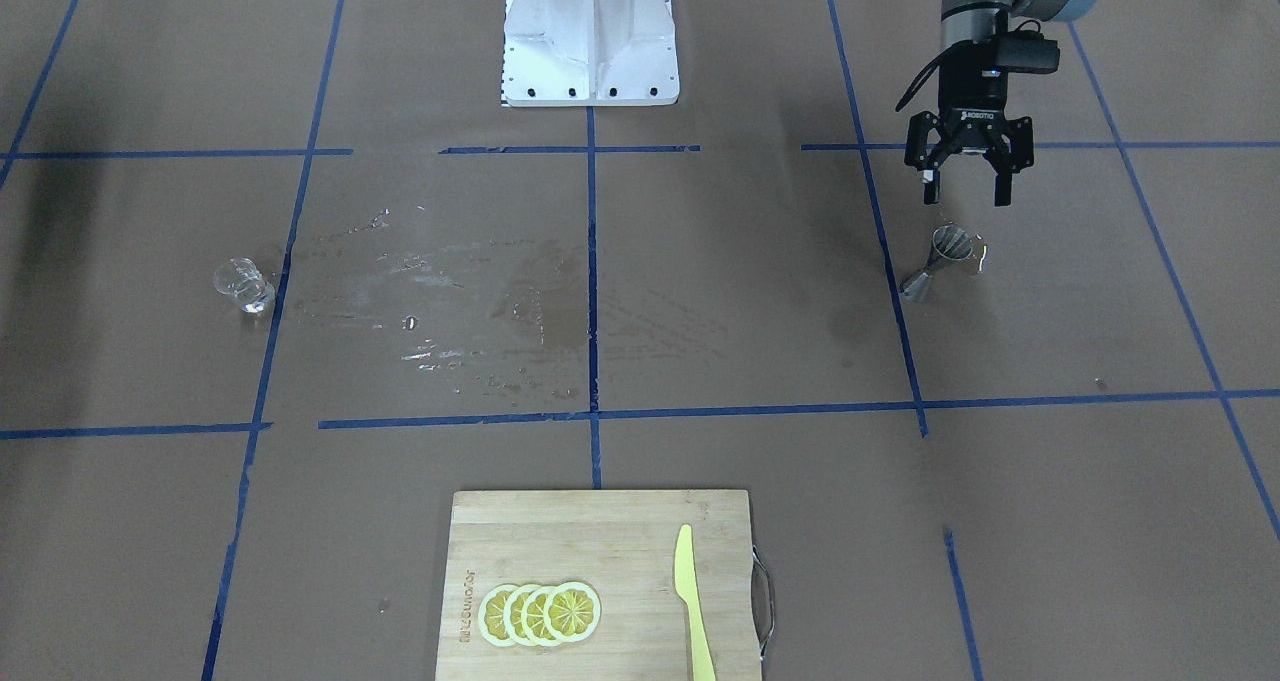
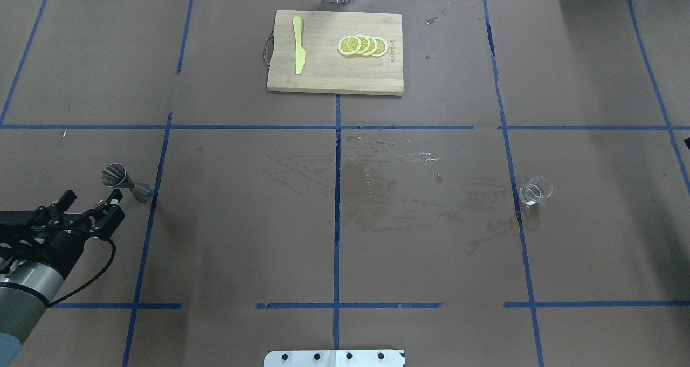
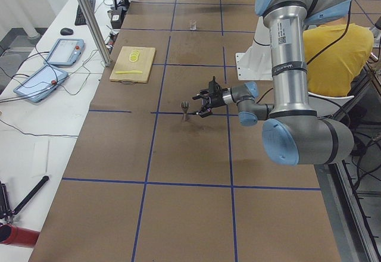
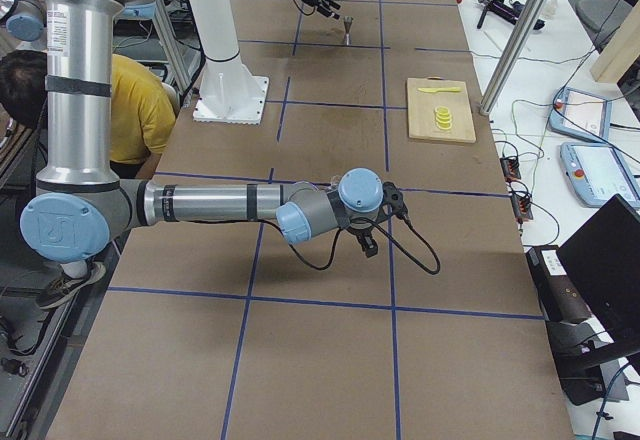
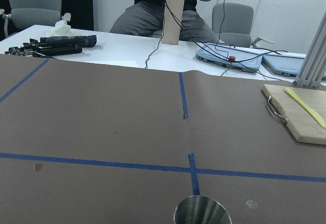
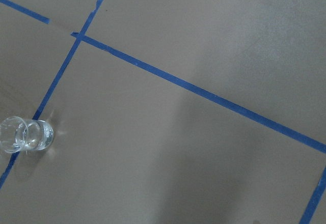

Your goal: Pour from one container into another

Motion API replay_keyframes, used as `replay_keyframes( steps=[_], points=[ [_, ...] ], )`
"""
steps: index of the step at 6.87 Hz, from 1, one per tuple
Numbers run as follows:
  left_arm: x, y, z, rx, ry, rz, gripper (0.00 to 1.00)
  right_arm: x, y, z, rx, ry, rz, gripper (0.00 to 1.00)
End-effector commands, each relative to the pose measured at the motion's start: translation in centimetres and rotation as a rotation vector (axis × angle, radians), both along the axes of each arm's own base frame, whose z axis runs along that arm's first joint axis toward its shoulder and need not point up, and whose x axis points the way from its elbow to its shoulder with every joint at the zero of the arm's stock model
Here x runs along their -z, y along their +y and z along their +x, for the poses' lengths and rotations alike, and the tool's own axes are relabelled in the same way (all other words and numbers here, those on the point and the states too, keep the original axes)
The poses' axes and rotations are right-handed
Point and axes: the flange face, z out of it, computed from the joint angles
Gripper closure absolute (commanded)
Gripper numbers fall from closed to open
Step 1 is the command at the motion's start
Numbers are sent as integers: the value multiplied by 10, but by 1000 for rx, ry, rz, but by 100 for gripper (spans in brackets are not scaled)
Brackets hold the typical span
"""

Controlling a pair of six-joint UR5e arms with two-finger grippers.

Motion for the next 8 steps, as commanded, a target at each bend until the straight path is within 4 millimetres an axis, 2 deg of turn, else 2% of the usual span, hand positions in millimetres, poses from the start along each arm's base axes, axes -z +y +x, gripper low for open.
replay_keyframes(
  steps=[1,2,5,7,8],
  points=[
    [-7,-2,23,17,-21,19,2,-1,0,0,1,0,-1,0],
    [-15,-4,25,35,-57,37,2,0,0,0,1,0,0,0],
    [-28,-9,57,46,-74,43,2,0,0,0,0,-1,1,0],
    [-38,-10,61,42,-95,40,7,0,0,0,1,-1,2,0],
    [-51,-10,60,46,-112,39,9,-2,-1,0,1,2,-1,0]
  ],
)
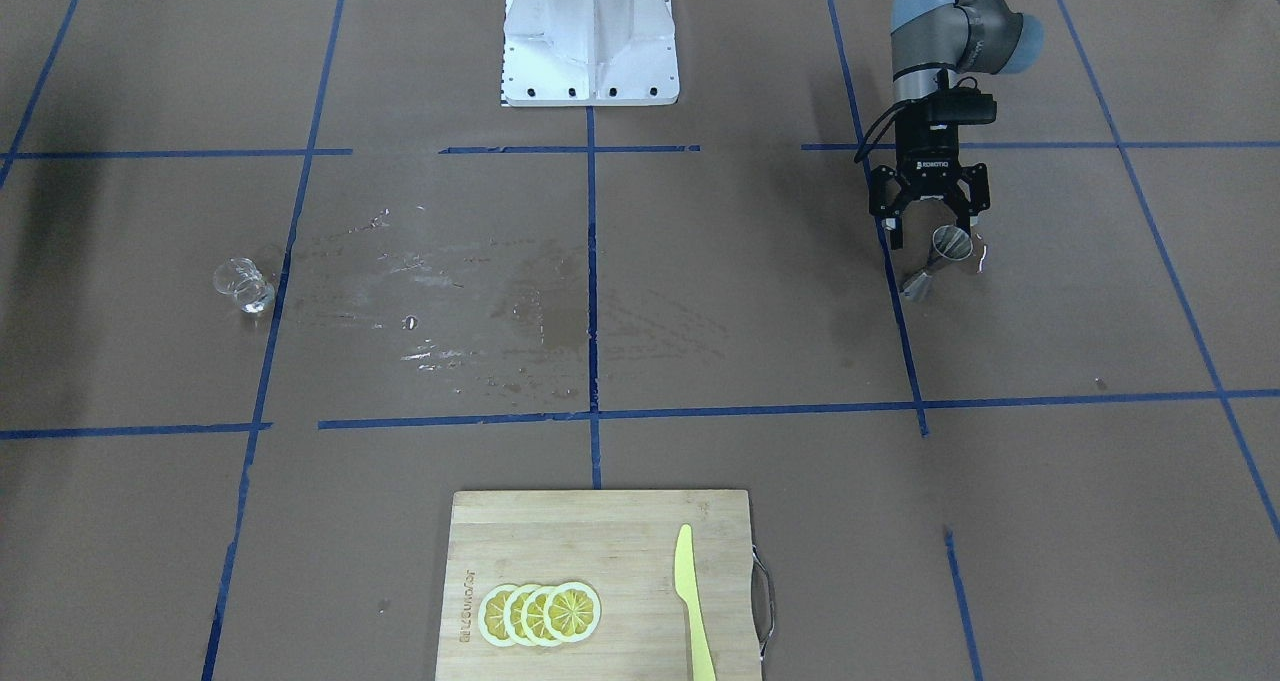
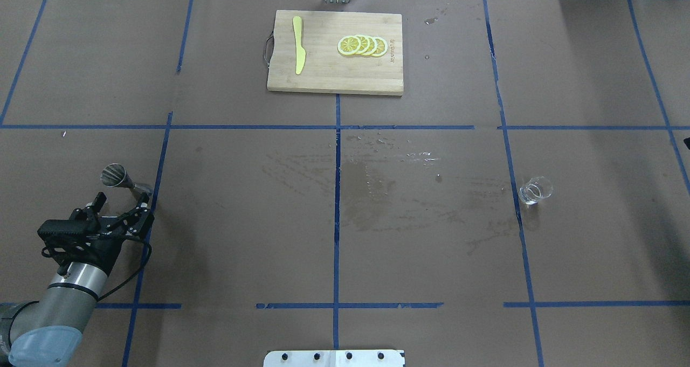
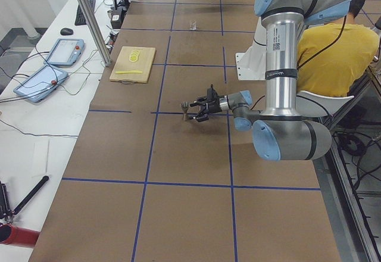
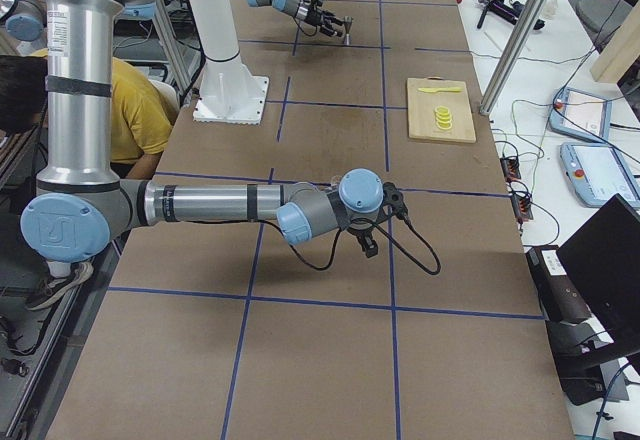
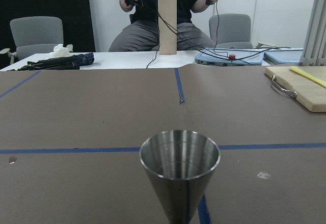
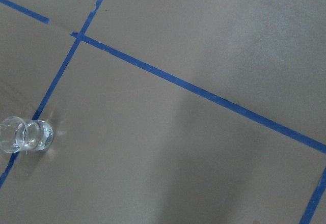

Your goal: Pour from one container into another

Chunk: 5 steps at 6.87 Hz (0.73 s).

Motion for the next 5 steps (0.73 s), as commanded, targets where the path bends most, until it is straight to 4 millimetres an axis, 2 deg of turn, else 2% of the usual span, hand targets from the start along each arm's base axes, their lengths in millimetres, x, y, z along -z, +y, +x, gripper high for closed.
replay_keyframes(
  steps=[1,3,5],
  points=[
    [-14,-2,6,4,-18,-2,10,1,-1,0,0,1,3,0],
    [-12,-2,8,4,-15,-2,9,1,-1,0,0,1,1,0],
    [-22,-12,5,27,-33,-4,8,1,-1,0,0,1,1,0]
  ],
)
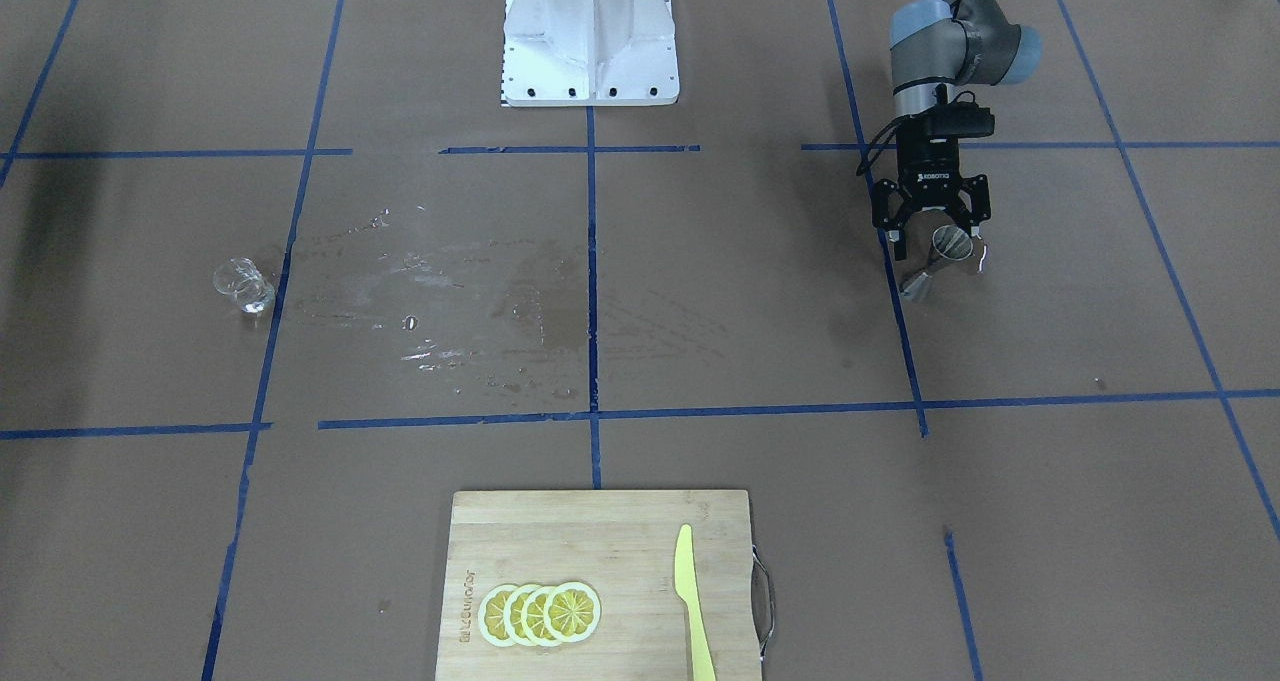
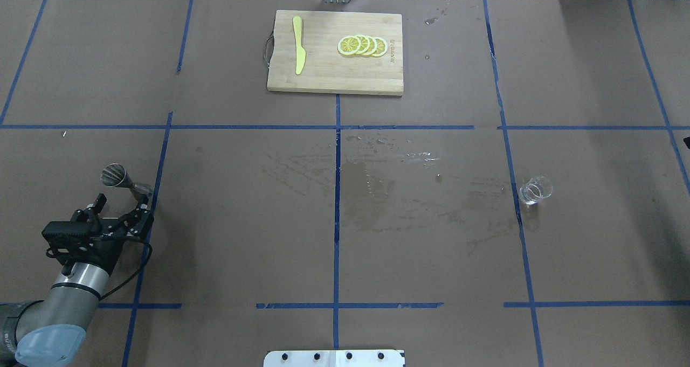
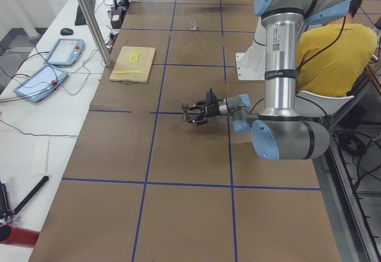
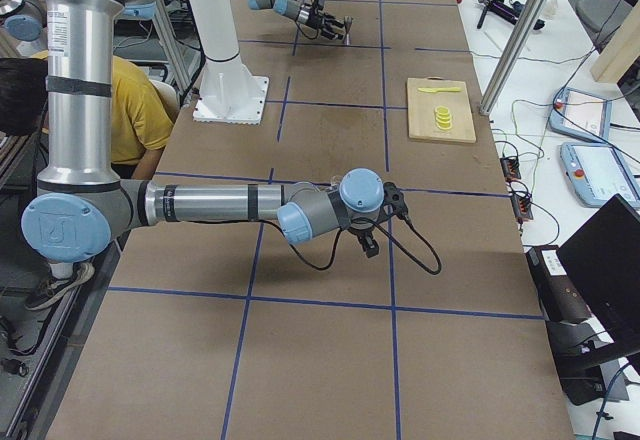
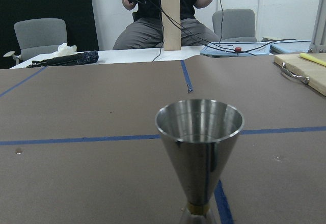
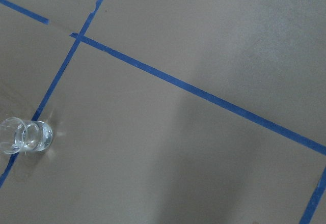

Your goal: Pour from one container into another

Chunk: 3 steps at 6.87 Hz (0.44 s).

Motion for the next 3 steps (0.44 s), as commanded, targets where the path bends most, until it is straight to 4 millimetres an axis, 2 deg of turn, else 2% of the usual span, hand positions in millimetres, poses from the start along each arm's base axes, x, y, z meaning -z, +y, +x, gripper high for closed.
replay_keyframes(
  steps=[1,3],
  points=[
    [-9,-15,-1,32,-16,-2,7,1,0,0,-1,0,0,0],
    [-1,-24,4,50,0,2,6,2,0,0,-1,-1,2,0]
  ],
)
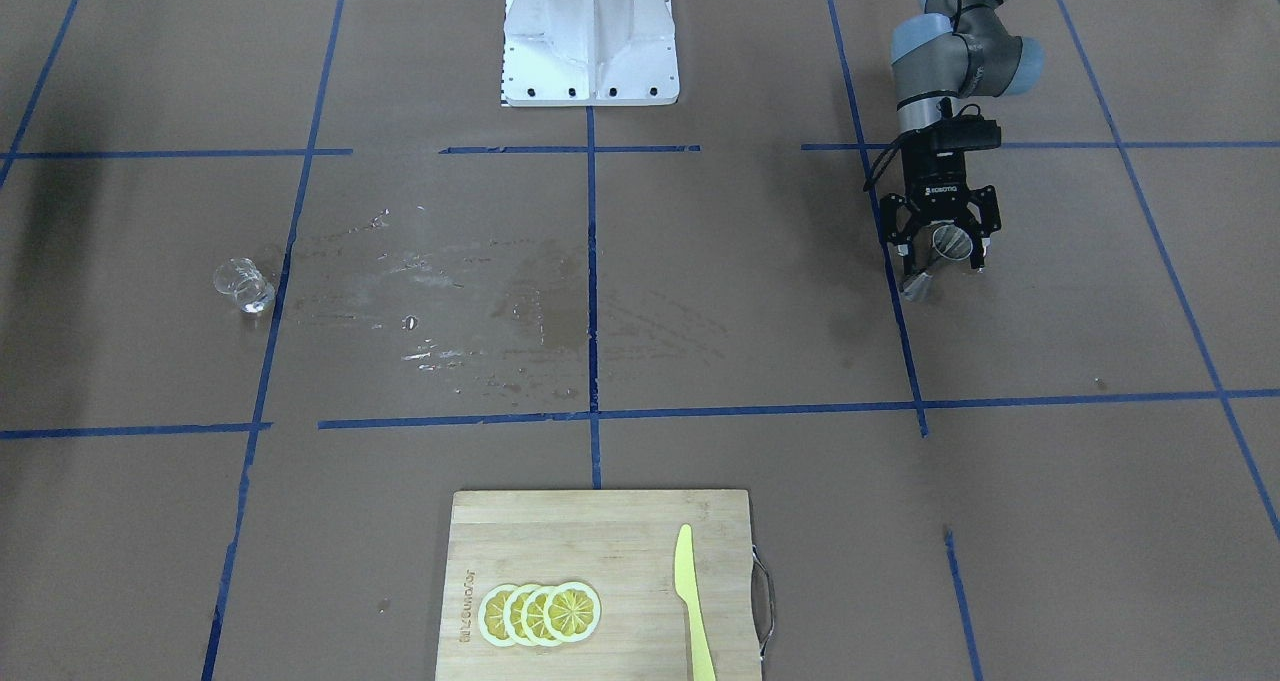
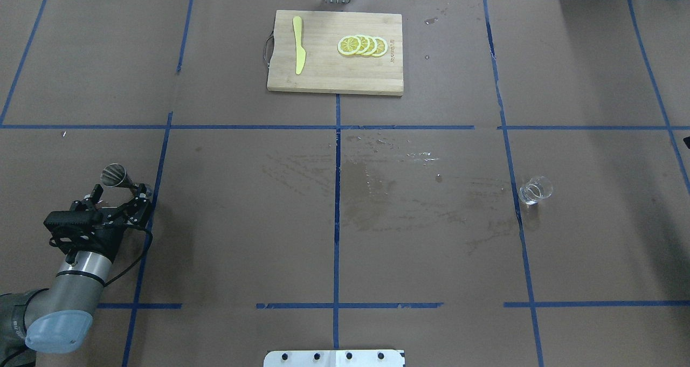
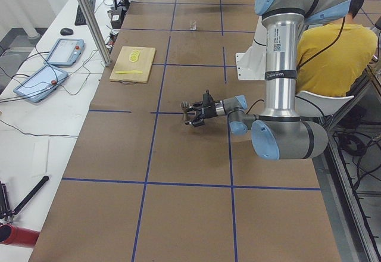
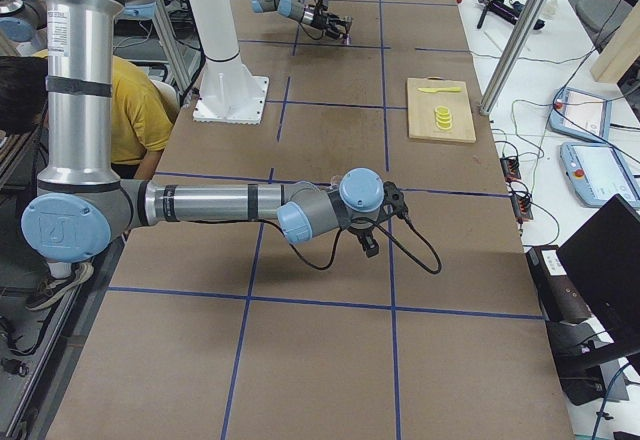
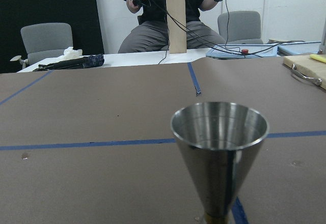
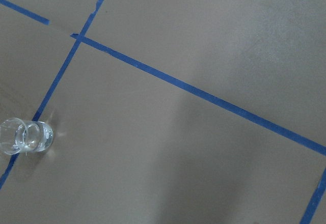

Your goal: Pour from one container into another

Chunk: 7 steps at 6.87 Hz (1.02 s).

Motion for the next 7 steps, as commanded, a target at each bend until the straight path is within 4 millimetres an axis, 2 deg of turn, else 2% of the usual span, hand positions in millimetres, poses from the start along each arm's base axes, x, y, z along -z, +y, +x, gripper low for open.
replay_keyframes(
  steps=[1,3,6,7],
  points=[
    [6,-5,6,8,10,3,9,0,0,0,0,0,0,0],
    [0,-5,6,9,0,1,25,-1,0,1,-2,0,0,0],
    [2,-5,6,8,0,3,38,-1,0,0,0,0,-2,0],
    [8,-6,10,8,15,5,56,-1,0,0,0,0,-2,0]
  ],
)
